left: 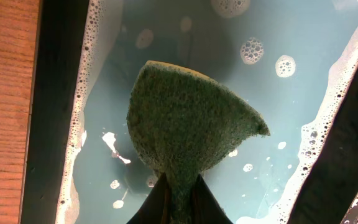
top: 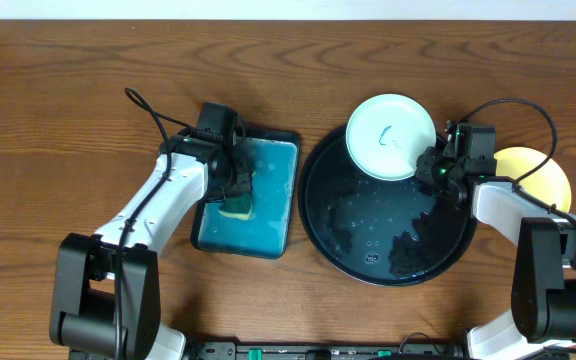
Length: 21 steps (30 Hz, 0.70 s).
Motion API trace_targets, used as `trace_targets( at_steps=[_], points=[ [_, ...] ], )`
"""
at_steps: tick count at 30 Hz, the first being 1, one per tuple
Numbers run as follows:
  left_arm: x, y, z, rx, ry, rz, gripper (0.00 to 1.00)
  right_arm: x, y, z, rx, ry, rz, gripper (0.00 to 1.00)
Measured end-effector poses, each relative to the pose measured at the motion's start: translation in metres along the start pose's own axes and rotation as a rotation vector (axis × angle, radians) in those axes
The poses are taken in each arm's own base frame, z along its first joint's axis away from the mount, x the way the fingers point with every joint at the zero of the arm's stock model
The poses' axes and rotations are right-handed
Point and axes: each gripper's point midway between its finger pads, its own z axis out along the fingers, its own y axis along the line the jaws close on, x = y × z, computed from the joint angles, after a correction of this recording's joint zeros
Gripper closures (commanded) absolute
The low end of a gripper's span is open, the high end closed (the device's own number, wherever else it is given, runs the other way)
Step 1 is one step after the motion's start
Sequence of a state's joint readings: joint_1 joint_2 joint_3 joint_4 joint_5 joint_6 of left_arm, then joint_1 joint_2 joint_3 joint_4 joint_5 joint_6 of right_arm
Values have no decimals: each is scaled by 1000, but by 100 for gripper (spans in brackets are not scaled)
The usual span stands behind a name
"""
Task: Clean dirty plates on tray and stack at the side
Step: 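Grasp the edge of the pale green plate with the right gripper, then scrub the pale green plate with the sponge in the left gripper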
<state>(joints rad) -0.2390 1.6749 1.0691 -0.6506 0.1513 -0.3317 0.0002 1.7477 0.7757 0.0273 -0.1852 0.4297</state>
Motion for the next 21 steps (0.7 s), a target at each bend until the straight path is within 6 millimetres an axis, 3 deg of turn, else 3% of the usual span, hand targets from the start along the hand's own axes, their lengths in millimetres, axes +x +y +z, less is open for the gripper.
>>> trace_targets(
  at_steps=[4, 7, 12, 16, 21],
  points=[
    [0, 0, 0, 0, -1, 0, 92, 4, -2, 0, 6, 17, 19, 98],
    [0, 0, 0, 0, -1, 0, 93, 8, -1, -4, 9, 41, 22, 99],
    [-1, 0, 0, 1, -2, 0, 92, 24, -4, -29, 47, 116, -2, 99],
    [-1, 0, 0, 1, -3, 0, 93, 50, -11, -59, 96, 225, 4, 99],
    [-1, 0, 0, 1, -2, 0, 93, 91, -19, -69, 145, 372, 2, 99]
  ],
)
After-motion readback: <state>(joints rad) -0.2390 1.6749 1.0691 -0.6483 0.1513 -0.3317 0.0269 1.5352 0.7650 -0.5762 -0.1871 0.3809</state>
